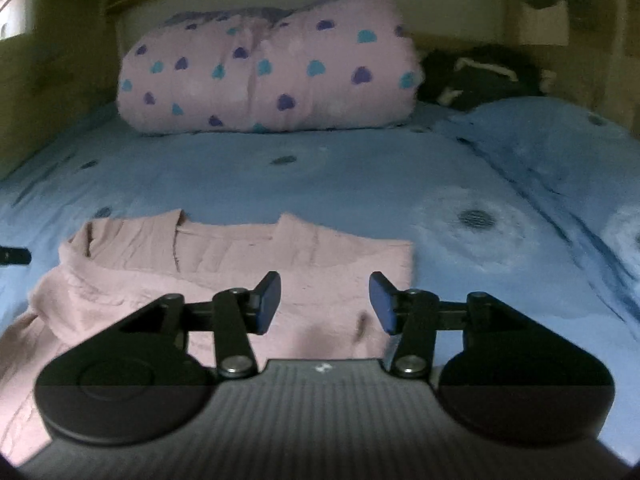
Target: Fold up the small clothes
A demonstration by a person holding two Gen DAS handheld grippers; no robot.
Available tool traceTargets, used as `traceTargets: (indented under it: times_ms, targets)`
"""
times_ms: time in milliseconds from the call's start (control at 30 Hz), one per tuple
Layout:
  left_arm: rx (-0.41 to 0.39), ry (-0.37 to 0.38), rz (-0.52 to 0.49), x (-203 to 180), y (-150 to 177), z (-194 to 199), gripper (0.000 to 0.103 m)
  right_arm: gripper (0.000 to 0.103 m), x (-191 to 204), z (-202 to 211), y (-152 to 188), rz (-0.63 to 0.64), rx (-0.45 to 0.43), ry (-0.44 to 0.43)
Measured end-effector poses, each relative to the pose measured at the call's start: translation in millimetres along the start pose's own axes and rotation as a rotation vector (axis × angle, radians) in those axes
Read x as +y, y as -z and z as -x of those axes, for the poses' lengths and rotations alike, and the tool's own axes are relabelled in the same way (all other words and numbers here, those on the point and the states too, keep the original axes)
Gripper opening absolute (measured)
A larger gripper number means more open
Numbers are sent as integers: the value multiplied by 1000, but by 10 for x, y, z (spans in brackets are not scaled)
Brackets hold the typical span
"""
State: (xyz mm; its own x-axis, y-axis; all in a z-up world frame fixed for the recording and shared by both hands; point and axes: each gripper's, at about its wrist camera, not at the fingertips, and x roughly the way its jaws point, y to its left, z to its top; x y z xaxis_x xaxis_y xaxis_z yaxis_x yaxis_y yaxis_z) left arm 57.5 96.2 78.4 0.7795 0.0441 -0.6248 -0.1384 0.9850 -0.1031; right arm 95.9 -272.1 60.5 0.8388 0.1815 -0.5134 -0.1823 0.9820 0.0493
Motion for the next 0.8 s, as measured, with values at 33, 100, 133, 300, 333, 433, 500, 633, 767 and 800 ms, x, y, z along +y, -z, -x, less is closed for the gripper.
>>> traceTargets:
  times_ms: [33,100,133,300,333,433,500,633,767,800]
  targets:
    - [-1,-3,-7,-23,2,-2,79,51,7,-104,-4,5,10,-30]
    - [-3,-9,-22,-77,16,-2,79,51,29,-303,12,-5,29,-90]
    - [-5,-10,-28,-95,23,3,79,51,44,-370,23,-13,40,-110]
    - [-18,-19,-81,-198,65,26,79,51,127,-648,141,-7,104,-188]
    - [-20,-25,-92,-224,73,23,79,51,161,-667,175,6,116,-189]
    - [-20,-24,-100,-277,104,9,79,48,282,-699,295,64,112,-167]
    - [-21,-17,-97,-299,133,-11,79,22,397,-673,325,119,90,-160]
    - [-18,-10,-127,-362,197,-110,80,13,465,-558,264,122,39,-145]
    - [-7,-43,-175,-405,282,-249,80,11,311,-316,84,7,-87,-89]
    - [2,-52,-183,-408,302,-285,80,11,260,-268,39,-19,-108,-68]
